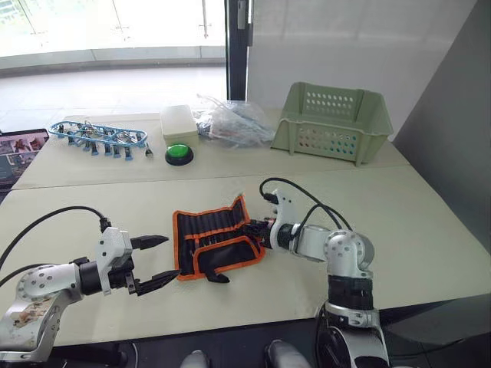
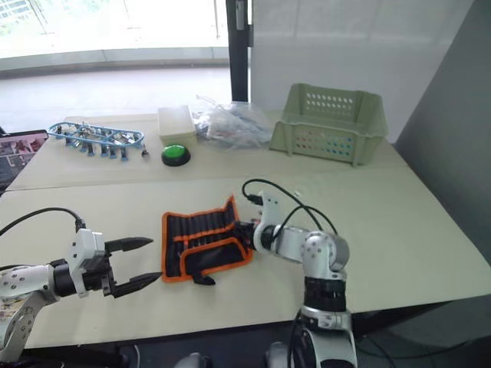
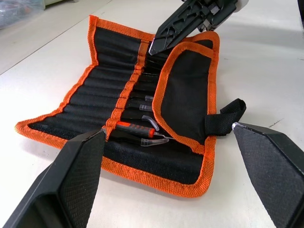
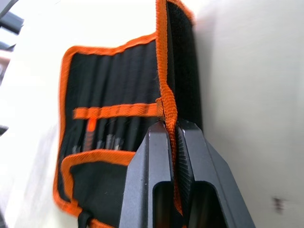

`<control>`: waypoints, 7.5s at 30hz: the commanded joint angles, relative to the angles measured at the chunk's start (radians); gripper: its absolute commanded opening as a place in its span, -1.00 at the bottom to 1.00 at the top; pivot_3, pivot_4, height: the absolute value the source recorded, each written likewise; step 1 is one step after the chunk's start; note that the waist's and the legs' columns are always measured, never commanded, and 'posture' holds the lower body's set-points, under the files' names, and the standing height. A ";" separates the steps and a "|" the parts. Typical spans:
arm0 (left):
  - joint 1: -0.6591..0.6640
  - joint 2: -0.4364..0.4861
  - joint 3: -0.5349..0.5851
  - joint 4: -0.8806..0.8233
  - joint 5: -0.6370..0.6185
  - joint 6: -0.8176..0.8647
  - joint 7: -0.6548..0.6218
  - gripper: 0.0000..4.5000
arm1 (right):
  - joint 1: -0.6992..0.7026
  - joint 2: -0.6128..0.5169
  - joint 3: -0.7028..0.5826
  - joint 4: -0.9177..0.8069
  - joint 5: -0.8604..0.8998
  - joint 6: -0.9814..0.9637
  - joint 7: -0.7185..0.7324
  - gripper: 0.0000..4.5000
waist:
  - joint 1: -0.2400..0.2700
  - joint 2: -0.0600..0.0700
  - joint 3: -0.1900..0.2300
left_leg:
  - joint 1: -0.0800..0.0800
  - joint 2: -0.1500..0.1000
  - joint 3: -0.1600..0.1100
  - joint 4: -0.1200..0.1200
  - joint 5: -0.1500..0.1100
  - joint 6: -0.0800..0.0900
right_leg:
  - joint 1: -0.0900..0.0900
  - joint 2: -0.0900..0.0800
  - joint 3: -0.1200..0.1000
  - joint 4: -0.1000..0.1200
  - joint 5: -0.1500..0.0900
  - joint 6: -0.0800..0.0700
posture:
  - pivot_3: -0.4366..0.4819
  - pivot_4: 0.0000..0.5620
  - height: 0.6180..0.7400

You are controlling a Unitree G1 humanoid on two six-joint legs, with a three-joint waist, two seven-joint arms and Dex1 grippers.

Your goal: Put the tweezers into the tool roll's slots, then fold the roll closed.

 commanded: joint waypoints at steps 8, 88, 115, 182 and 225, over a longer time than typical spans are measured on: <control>-0.019 0.012 0.013 0.008 0.000 -0.017 -0.012 1.00 | 0.069 -0.077 0.016 0.064 -0.005 -0.089 0.172 -0.42 | 0.012 0.000 0.000 | -0.001 -0.001 0.000 0.000 0.000 0.000 | 0.000 -0.001 0.000 -0.001 0.000 0.000 | -0.05 -0.47 0.75; -0.073 0.021 -0.047 0.014 0.014 0.013 -0.023 1.00 | 0.023 0.086 0.005 -0.022 -0.049 0.035 -0.118 -0.98 | 0.014 0.000 0.000 | -0.006 -0.001 0.000 0.000 0.000 0.000 | -0.005 -0.001 0.000 0.001 0.003 -0.006 | -0.05 -0.47 0.75; -0.101 -0.066 -0.038 -0.050 -0.129 0.283 0.146 1.00 | 0.001 -0.327 0.314 0.242 -0.296 -0.794 0.665 -0.98 | 0.013 -0.001 0.000 | -0.006 -0.001 0.000 0.001 0.001 0.000 | -0.007 -0.001 0.000 0.003 0.003 -0.005 | -0.05 -0.47 0.75; -0.431 -0.190 -0.182 0.093 -0.251 0.750 0.333 -0.99 | 0.104 -0.179 0.396 0.285 -0.491 -0.895 0.603 -1.00 | 0.013 -0.002 0.000 | 0.008 -0.003 -0.001 0.000 0.003 -0.004 | 0.005 0.000 0.002 0.007 0.000 0.000 | -0.05 -0.47 0.75; -0.413 -0.257 -0.335 0.132 -0.001 0.687 0.393 0.23 | -0.092 -0.197 0.434 0.521 -0.624 -0.884 0.583 -1.00 | 0.033 -0.001 -0.001 | 0.020 -0.004 -0.002 0.002 0.004 -0.004 | 0.018 0.000 0.002 0.006 0.000 0.002 | -0.05 -0.47 0.75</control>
